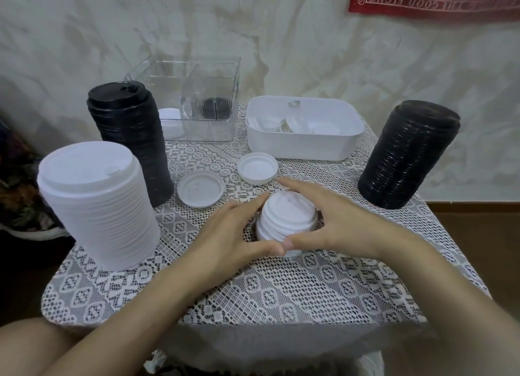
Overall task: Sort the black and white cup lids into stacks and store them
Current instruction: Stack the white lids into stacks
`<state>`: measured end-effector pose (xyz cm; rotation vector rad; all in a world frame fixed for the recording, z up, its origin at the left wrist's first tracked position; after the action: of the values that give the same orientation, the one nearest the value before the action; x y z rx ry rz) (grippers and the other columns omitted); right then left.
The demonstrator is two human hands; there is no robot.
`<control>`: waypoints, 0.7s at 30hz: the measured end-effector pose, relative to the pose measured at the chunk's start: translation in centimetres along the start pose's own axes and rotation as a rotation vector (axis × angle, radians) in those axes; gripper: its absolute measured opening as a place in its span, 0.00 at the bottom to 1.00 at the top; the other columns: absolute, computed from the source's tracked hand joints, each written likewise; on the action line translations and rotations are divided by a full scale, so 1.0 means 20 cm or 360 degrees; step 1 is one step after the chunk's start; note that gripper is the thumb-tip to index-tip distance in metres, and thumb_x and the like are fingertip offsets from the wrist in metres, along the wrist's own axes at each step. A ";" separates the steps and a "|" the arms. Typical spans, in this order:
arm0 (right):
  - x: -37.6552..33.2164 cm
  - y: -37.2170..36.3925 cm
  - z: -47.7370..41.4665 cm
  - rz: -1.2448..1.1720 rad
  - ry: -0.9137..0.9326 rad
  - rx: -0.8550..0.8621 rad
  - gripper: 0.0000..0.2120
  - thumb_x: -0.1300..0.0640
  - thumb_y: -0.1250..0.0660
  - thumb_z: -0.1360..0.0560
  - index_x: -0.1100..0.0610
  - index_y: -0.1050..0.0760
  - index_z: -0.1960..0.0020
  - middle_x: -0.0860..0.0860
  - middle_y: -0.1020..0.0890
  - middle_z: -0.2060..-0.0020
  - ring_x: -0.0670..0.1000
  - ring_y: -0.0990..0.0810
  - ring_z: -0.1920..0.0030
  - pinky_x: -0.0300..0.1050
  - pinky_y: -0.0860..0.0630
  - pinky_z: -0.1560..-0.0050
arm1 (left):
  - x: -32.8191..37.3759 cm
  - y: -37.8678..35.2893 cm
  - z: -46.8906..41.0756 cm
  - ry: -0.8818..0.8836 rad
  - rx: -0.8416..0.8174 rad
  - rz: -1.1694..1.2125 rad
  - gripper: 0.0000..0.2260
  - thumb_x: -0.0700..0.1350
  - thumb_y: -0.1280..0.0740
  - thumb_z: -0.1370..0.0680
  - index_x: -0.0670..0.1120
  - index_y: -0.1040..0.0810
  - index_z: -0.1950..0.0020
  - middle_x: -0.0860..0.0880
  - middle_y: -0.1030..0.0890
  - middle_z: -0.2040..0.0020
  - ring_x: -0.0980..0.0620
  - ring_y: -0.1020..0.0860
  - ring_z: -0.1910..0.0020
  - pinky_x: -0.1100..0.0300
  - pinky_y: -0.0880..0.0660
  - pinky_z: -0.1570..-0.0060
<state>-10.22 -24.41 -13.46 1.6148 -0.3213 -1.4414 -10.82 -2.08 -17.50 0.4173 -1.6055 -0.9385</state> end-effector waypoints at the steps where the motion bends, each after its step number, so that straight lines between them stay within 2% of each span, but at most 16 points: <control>1: 0.01 0.01 0.00 -0.0025 -0.0003 0.0005 0.49 0.43 0.20 0.31 0.33 0.46 0.19 0.37 0.38 0.22 0.40 0.38 0.24 0.48 0.39 0.23 | 0.00 0.00 0.00 -0.0016 0.0003 0.0006 0.46 0.73 0.28 0.34 0.67 0.44 0.19 0.54 0.29 0.29 0.55 0.33 0.29 0.56 0.34 0.36; 6: 0.03 0.02 -0.01 -0.0115 -0.0032 0.0096 0.45 0.42 0.21 0.32 0.32 0.40 0.22 0.36 0.31 0.25 0.40 0.30 0.28 0.51 0.31 0.25 | 0.00 0.01 0.01 -0.0067 0.0022 0.0036 0.40 0.72 0.31 0.34 0.71 0.40 0.23 0.59 0.27 0.34 0.59 0.32 0.33 0.58 0.33 0.40; 8: 0.03 0.02 -0.01 -0.0117 -0.0029 0.0137 0.45 0.40 0.21 0.33 0.33 0.39 0.22 0.35 0.30 0.26 0.39 0.29 0.30 0.49 0.30 0.26 | 0.01 0.01 0.01 -0.0105 0.0028 0.0031 0.39 0.73 0.32 0.33 0.69 0.37 0.24 0.63 0.27 0.37 0.62 0.32 0.35 0.62 0.33 0.43; 10: 0.03 0.01 -0.01 -0.0115 -0.0026 0.0169 0.44 0.43 0.21 0.31 0.35 0.38 0.21 0.32 0.30 0.29 0.38 0.29 0.31 0.46 0.31 0.27 | 0.00 0.01 0.01 -0.0135 0.0035 0.0030 0.38 0.74 0.32 0.33 0.68 0.35 0.25 0.67 0.27 0.40 0.63 0.31 0.37 0.69 0.35 0.44; 11: 0.03 0.01 -0.01 -0.0121 -0.0022 0.0188 0.43 0.44 0.20 0.30 0.36 0.38 0.21 0.30 0.30 0.31 0.37 0.29 0.32 0.44 0.31 0.27 | 0.00 0.01 0.01 -0.0145 0.0038 0.0026 0.37 0.75 0.33 0.33 0.67 0.33 0.25 0.67 0.27 0.40 0.62 0.30 0.37 0.70 0.34 0.44; 14: 0.03 0.01 -0.01 -0.0153 -0.0032 0.0271 0.42 0.45 0.20 0.30 0.36 0.37 0.22 0.26 0.30 0.38 0.34 0.28 0.35 0.39 0.31 0.32 | 0.01 0.02 0.01 -0.0152 0.0040 0.0017 0.38 0.75 0.32 0.34 0.63 0.30 0.26 0.62 0.26 0.36 0.61 0.29 0.36 0.62 0.31 0.46; 17: 0.03 0.02 -0.01 -0.0179 -0.0056 0.0364 0.41 0.43 0.22 0.29 0.39 0.37 0.21 0.35 0.29 0.33 0.41 0.26 0.33 0.44 0.29 0.30 | 0.02 0.01 0.02 -0.0131 0.0063 0.0066 0.42 0.72 0.32 0.34 0.63 0.37 0.22 0.64 0.31 0.32 0.65 0.35 0.33 0.60 0.35 0.38; 19: 0.03 0.03 -0.01 -0.0185 -0.0086 0.0413 0.40 0.43 0.23 0.28 0.42 0.38 0.20 0.40 0.30 0.29 0.45 0.27 0.31 0.45 0.30 0.31 | 0.01 0.00 0.02 -0.0110 0.0090 0.0084 0.46 0.77 0.35 0.35 0.61 0.37 0.20 0.62 0.31 0.25 0.65 0.36 0.29 0.57 0.35 0.32; 21: 0.04 0.03 -0.01 -0.0172 -0.0098 0.0434 0.39 0.43 0.25 0.26 0.43 0.38 0.20 0.42 0.31 0.26 0.43 0.29 0.30 0.43 0.32 0.32 | 0.00 -0.01 0.01 -0.0112 0.0101 0.0097 0.48 0.81 0.37 0.36 0.63 0.38 0.19 0.61 0.31 0.23 0.63 0.35 0.27 0.54 0.34 0.29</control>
<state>-9.64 -25.22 -13.49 1.8309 -0.4900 -1.5853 -11.07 -2.07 -17.65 0.3808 -1.7062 -0.8658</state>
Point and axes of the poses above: each hand's wrist, its own z-axis away from the middle knuckle, its own y-axis out of the back of the hand, x = y × z, the point moved 1 cm from there along -z, towards the middle knuckle
